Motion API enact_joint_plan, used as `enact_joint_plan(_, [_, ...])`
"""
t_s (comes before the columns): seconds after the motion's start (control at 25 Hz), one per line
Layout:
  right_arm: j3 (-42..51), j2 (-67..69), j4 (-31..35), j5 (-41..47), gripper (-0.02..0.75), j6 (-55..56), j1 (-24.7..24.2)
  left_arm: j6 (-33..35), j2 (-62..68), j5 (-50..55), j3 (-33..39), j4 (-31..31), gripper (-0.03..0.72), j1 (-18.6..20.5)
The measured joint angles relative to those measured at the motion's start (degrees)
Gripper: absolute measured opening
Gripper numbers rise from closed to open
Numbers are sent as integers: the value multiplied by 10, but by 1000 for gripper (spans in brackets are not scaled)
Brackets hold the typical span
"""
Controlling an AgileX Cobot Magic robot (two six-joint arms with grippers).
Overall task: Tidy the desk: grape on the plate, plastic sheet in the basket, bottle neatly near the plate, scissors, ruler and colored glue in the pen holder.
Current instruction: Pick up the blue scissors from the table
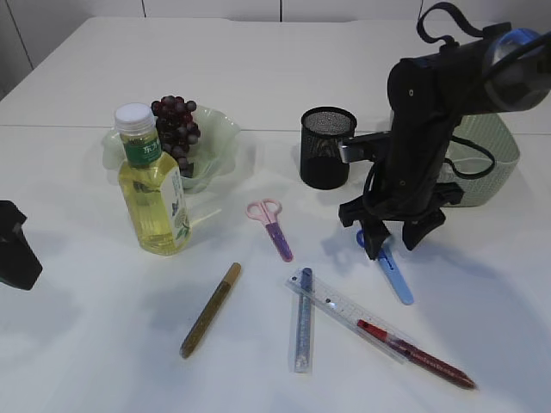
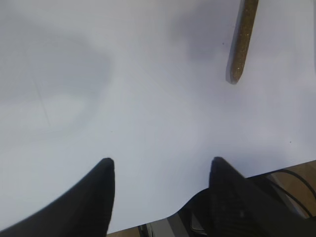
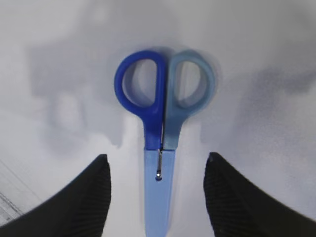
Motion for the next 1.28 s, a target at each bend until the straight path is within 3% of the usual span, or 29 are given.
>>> enact_joint_plan(1.28, [-2, 38, -4, -36, 459, 10, 0, 0, 0, -1, 0, 0, 443, 0])
